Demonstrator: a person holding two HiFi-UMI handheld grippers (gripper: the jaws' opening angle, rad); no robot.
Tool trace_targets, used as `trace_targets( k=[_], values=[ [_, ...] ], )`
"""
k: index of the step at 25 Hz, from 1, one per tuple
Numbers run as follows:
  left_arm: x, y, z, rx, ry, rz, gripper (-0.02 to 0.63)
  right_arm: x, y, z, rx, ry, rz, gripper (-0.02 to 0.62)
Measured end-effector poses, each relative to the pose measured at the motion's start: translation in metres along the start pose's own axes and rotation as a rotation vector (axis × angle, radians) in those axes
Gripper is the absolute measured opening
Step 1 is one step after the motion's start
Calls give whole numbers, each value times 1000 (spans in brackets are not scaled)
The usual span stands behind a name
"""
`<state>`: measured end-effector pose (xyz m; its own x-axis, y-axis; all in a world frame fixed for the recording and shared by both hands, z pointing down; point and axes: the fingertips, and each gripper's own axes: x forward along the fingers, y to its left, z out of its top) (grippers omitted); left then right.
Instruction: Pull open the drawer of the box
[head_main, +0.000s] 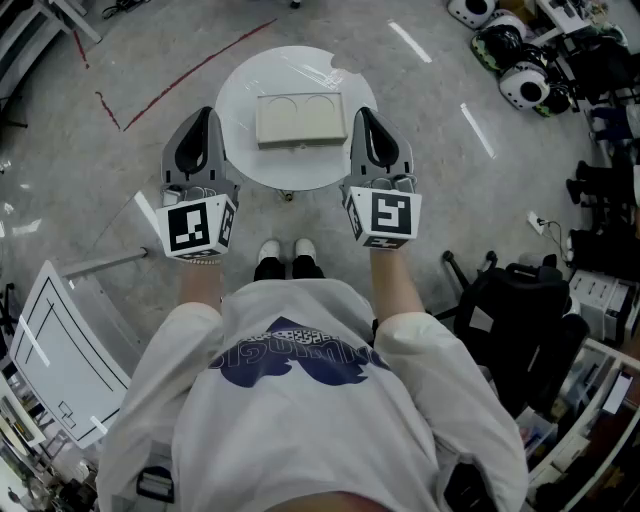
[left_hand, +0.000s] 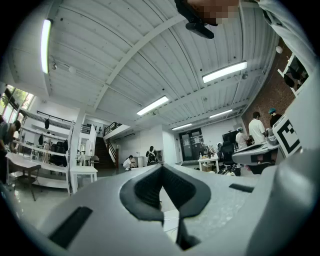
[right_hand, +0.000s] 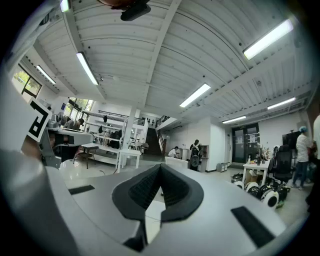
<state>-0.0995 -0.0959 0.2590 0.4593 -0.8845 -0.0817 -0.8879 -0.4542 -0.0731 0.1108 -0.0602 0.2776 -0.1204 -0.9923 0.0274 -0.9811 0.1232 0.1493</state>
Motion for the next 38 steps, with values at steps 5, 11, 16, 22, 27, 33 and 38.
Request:
trace_targets(
  k=[5,11,16,22,27,33,38],
  values=[
    [1,0,-1,-1,1,0,6,1,0,-1,-8,1,1,-3],
    [3,2,1,-2,-7,6,6,2,0,0,-18,3,1,-3],
    [5,5,4,-12,-14,12,6,5,-1,3,-10,0,2,-3],
    [7,17,-7,-79,24,39,6,5,-13,2,173,-53,43,-3],
    [11,18,-25,-143,75,5,28,5,-34,-12,283,-40,21,152],
    [15,13,-46,-159,138,-31,135,11,-45,-23,285,-19,-12,201],
    [25,12,-77,-167,228,-36,137,20,-44,-37,293,16,-5,202]
  ],
)
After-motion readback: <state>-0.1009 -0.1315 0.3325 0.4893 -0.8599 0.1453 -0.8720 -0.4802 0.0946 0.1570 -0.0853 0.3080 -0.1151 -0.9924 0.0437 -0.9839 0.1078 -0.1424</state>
